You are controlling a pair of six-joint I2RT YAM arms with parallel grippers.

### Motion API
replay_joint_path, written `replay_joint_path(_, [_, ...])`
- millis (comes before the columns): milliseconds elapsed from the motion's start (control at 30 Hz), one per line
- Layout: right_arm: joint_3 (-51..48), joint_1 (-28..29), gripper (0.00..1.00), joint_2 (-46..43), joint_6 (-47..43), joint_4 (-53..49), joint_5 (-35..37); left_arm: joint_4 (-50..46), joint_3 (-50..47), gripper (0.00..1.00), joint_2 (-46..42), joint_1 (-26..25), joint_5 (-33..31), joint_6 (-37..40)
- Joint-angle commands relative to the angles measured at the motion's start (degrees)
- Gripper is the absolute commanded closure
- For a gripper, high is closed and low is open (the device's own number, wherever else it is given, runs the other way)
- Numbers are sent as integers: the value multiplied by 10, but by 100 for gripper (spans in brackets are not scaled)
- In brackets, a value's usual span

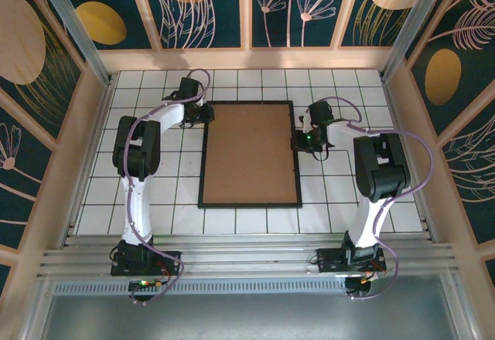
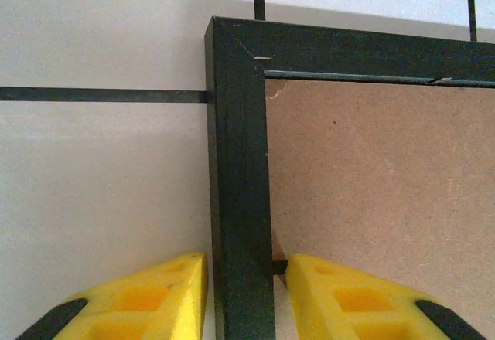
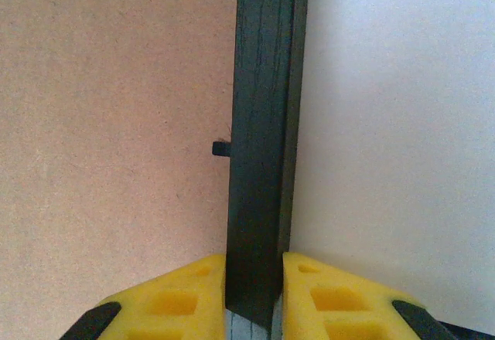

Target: Put the photo into the frame

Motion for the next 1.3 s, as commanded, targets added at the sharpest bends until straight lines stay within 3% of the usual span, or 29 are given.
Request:
replay_joint_path(0, [-2, 2, 78, 6, -16, -36, 26, -56, 4, 62, 38, -20, -7, 20])
replay_joint_path(167, [-3, 2, 78, 7, -16, -36, 27, -75, 23, 59, 47, -25, -37, 22])
replay_joint_path(333, [-2, 3, 78, 6, -16, -39, 31, -42, 16, 55, -3, -24, -66, 1])
replay_joint_path(567, [-1, 2, 78, 7, -17, -39, 32, 79, -119, 52, -143, 1, -39, -64])
replay_joint_path(867, [1, 1, 78, 7, -17, -38, 27, 128, -295, 56, -243, 7, -8, -97])
replay_joint_path(1267, [1, 2, 78, 7, -17, -39, 28, 133, -361, 65, -248, -1, 33, -87])
